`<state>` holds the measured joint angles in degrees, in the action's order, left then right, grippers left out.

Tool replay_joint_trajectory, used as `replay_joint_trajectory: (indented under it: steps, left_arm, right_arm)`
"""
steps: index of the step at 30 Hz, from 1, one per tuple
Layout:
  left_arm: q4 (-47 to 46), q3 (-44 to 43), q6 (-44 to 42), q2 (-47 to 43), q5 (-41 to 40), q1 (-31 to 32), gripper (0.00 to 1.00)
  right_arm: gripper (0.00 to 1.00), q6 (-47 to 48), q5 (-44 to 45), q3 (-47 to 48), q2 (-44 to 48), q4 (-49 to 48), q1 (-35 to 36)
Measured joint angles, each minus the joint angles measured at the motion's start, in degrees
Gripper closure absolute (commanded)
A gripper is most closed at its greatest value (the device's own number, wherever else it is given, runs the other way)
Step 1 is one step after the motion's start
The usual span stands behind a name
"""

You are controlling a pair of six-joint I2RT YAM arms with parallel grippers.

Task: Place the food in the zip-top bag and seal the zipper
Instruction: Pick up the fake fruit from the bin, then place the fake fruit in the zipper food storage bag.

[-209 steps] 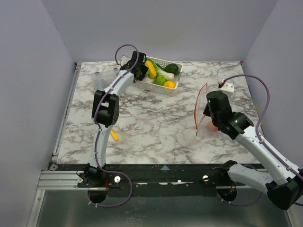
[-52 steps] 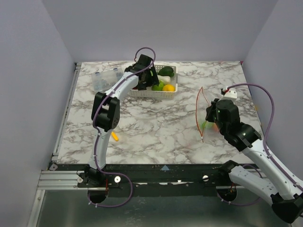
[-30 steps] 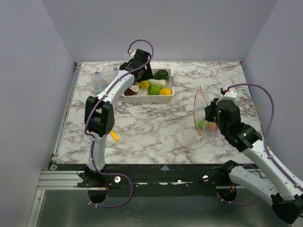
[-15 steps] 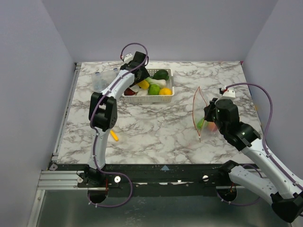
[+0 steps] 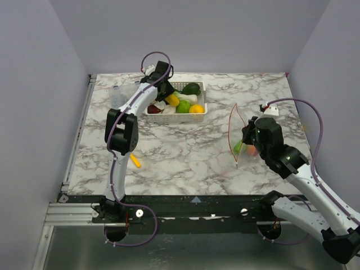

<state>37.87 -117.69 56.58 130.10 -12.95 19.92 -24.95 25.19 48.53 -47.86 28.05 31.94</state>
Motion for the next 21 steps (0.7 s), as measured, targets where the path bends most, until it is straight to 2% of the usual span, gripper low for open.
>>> replay_joint_trajectory:
  steps: [7,12,18,21]
  left_arm:
    - [-1.29,2.12,-4.55,-2.38,4.42,-0.20,0.71]
    - [-2.97,6.32,-9.05,-12.02,11.85,-0.22,0.73]
    - [-17.79,24.09,-11.17,-33.38,31.93,0.76,0.73]
    - [-23.87,29.03,-11.19,-38.27,39.87,3.21,0.74]
  right_arm:
    - [0.99,-0.02,0.00,0.00,-0.28,0.02,0.00]
    - [0.99,-0.04,0.00,0.00,-0.26,0.07,0.00]
    - [0.99,-0.02,-0.46,0.00,-0.28,0.02,0.00]
    - [0.99,0.15,-0.85,0.00,-0.37,-0.07,0.00]
